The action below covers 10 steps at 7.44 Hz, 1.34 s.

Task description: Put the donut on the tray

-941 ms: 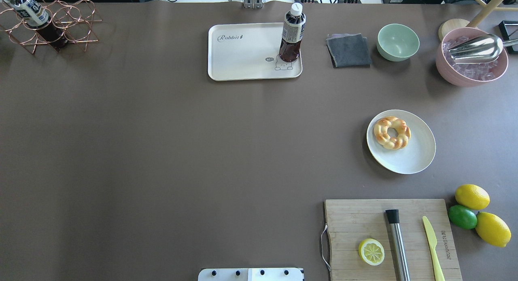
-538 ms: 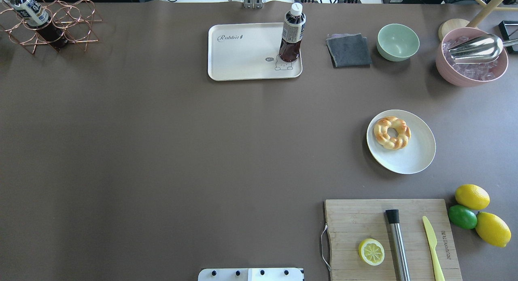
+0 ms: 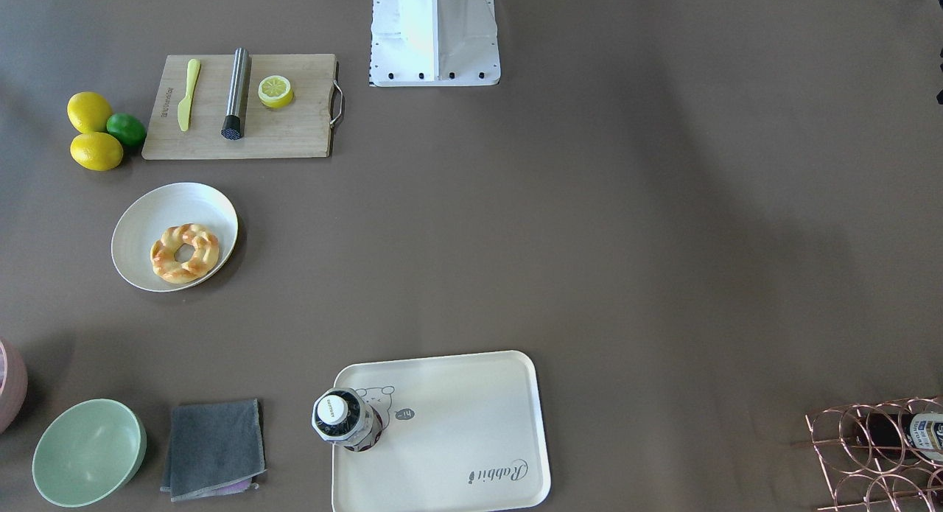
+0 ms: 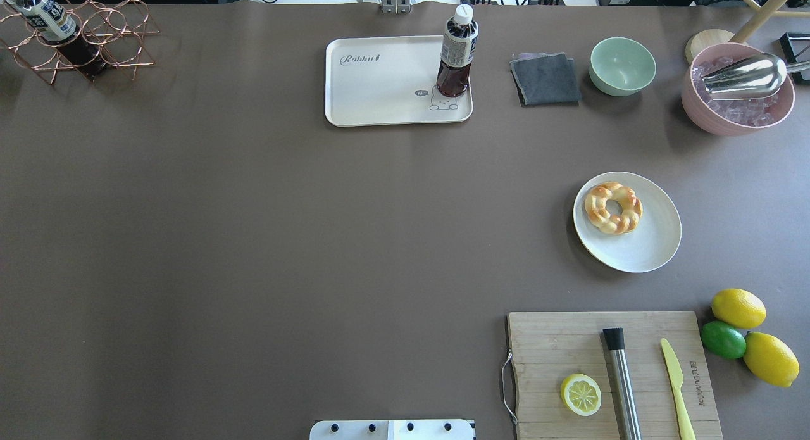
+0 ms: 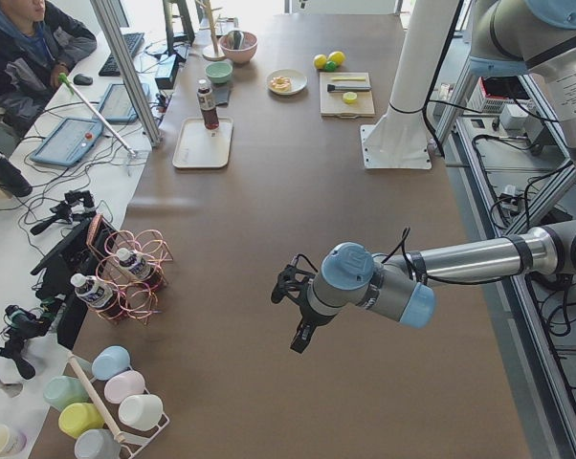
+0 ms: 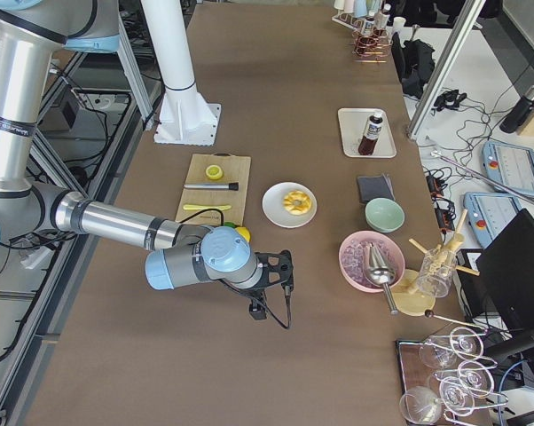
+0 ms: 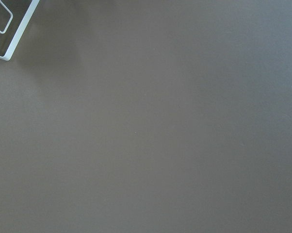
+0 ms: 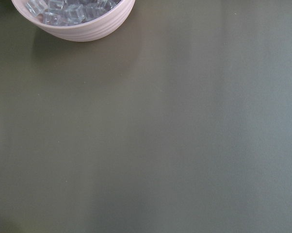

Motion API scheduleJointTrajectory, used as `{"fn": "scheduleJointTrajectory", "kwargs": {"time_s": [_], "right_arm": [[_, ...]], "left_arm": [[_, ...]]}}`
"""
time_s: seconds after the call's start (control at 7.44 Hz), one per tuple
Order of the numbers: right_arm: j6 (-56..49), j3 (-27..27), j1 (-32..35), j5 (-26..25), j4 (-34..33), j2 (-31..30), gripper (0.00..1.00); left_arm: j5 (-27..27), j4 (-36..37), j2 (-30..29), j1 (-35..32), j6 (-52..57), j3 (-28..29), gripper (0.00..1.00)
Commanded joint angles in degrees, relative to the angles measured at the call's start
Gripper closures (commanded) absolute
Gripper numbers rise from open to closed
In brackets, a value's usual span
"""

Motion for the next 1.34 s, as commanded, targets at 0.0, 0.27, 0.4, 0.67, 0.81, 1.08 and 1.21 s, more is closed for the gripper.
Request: {"fn": "scheduleJointTrajectory", "kwargs": {"time_s": [0.0, 0.27, 0.4, 0.67, 0.81, 1.08, 1.21], "right_arm": [[0.2, 0.0, 0.0, -0.3, 0.1, 0.1, 0.00], [0.2, 0.0, -0.1, -0.4, 0.2, 0.1, 0.00], [1.6, 0.0, -0.3, -0.6, 0.3, 0.4, 0.00], [3.6, 0.0, -7.3, -3.2, 0.4, 4.2, 0.00], [6.5, -0.1, -11.1, -3.9, 0.4, 6.6, 0.00], [19.2, -3.0, -18.9, -4.1, 0.5, 13.8, 0.00], [19.6, -4.1, -21.9, -5.2, 1.0, 15.9, 0.00]], "left_arm": [[-1.0, 0.0, 0.1, 0.0, -0.7, 0.1, 0.02], [-2.5, 0.0, 0.3, 0.0, -2.9, 0.0, 0.02], [-3.5, 0.0, 0.3, 0.2, -4.4, 0.0, 0.02], [-4.1, 0.0, -0.1, 0.5, -6.5, 0.0, 0.03], [-4.2, -0.2, -0.2, 0.5, -7.3, 0.0, 0.05], [-7.3, -0.1, -2.5, 2.1, -7.3, 0.8, 0.05], [-7.3, 0.0, -2.7, 3.3, -7.5, 1.0, 0.05]]}}
